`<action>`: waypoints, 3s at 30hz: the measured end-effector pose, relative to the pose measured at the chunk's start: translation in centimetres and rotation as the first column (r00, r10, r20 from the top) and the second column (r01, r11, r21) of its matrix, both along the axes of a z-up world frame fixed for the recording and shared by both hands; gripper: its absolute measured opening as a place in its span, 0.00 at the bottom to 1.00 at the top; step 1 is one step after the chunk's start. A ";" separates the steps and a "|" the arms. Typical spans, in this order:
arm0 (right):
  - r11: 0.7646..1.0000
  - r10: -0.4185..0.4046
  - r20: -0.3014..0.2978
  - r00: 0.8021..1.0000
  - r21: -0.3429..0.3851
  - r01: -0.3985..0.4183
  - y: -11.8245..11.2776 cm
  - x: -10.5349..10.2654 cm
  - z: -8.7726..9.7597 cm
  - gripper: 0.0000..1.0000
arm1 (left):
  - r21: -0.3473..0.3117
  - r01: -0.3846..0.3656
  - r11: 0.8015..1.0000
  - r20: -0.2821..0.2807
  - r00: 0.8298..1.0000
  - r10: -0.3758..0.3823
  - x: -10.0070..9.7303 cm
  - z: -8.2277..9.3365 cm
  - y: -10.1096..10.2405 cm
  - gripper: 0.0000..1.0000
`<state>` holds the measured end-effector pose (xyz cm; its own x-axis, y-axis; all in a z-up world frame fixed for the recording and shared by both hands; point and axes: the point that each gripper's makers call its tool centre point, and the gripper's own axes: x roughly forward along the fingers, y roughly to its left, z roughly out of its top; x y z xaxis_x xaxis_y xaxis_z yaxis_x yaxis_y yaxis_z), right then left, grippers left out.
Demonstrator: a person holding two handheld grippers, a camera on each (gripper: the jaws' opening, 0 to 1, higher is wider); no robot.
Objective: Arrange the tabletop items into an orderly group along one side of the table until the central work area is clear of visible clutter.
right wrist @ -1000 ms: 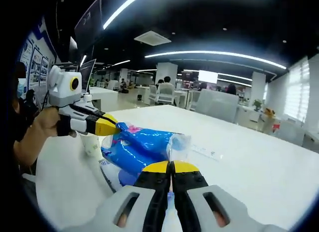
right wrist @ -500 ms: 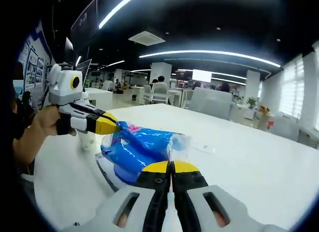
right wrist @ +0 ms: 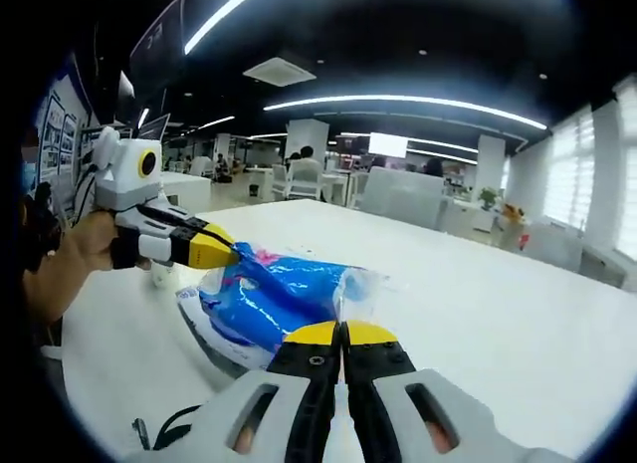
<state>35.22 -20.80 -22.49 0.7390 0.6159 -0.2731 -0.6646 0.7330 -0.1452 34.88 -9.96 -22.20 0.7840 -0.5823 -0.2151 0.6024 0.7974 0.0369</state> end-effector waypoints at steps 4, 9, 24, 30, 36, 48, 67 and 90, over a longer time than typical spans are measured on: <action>1.000 -0.014 0.000 1.000 -0.004 0.014 -0.9 0.3 0.1 0.00 | 0.004 0.014 1.000 -0.003 1.000 -0.014 0.1 -0.1 -0.7 0.00; 0.999 -0.032 0.002 0.999 -0.008 0.032 -1.6 0.2 0.0 0.00 | 0.004 0.028 1.000 -0.001 1.000 -0.028 0.2 -0.1 -1.6 0.00; 0.996 -0.089 -0.002 0.996 -0.017 0.089 -5.2 0.1 -0.4 0.00 | 0.025 0.086 0.996 -0.003 0.996 -0.086 1.1 -0.1 -4.9 0.00; 0.994 -0.109 -0.005 0.994 -0.020 0.108 -6.2 0.2 -0.7 0.00 | 0.029 0.102 0.994 -0.007 0.995 -0.102 1.6 -0.2 -5.8 0.00; 0.991 -0.134 -0.021 0.991 -0.001 0.134 -7.7 0.4 -1.2 0.00 | 0.038 0.125 0.991 -0.006 0.992 -0.124 1.5 -1.0 -7.2 0.00; 0.984 -0.178 -0.042 0.983 -0.014 0.178 -9.3 0.7 -2.9 0.00 | 0.067 0.142 0.988 -0.004 0.990 -0.142 1.8 -2.4 -9.1 0.00; 0.968 -0.251 -0.080 0.965 -0.022 0.250 -11.6 1.3 -5.5 0.00 | 0.119 0.167 0.979 -0.007 0.986 -0.167 2.4 -3.8 -11.5 0.00; 0.963 -0.269 -0.090 0.959 -0.031 0.268 -11.0 1.8 -7.7 0.00 | 0.133 0.146 0.980 -0.034 0.989 -0.143 3.5 -6.6 -11.0 0.00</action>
